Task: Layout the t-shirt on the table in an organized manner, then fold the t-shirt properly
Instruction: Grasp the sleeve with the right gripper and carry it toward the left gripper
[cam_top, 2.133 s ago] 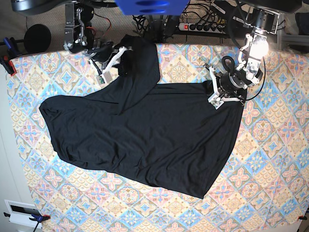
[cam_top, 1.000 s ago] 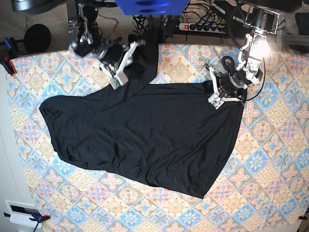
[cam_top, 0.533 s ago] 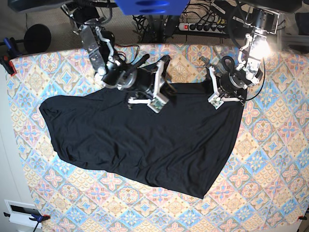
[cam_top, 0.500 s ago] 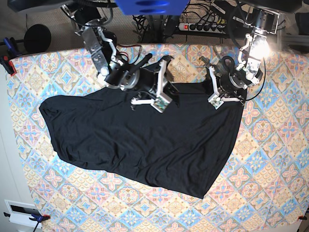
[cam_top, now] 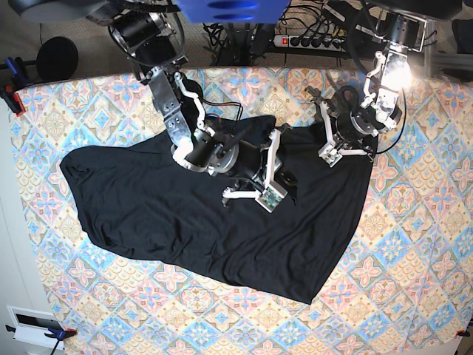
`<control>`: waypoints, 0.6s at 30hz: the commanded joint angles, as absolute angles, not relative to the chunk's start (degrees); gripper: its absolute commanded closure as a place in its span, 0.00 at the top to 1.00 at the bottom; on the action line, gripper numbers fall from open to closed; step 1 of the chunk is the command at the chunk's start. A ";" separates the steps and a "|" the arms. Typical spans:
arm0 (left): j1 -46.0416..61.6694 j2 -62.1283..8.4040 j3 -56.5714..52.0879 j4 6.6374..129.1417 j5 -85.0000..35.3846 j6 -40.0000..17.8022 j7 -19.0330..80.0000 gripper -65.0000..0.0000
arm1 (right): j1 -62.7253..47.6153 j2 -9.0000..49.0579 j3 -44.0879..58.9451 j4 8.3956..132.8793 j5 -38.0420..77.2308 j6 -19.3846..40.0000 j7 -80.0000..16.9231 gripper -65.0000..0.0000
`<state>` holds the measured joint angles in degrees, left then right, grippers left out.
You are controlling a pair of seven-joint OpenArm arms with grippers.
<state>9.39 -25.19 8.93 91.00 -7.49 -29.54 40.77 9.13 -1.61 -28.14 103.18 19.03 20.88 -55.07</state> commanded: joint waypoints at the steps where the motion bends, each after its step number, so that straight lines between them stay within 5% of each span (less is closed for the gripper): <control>1: 11.03 -24.75 9.89 89.01 -3.91 -30.11 48.66 0.00 | 11.03 -2.15 -28.18 103.60 19.65 21.05 -53.32 0.00; 18: 10.59 -24.66 9.89 88.92 -3.91 -30.11 48.66 0.00 | 14.11 -6.64 -35.21 95.96 19.38 21.05 -48.31 0.00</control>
<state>9.21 -25.04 8.93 91.00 -7.46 -29.58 41.01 12.88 -5.69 -35.16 95.04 18.39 20.84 -49.98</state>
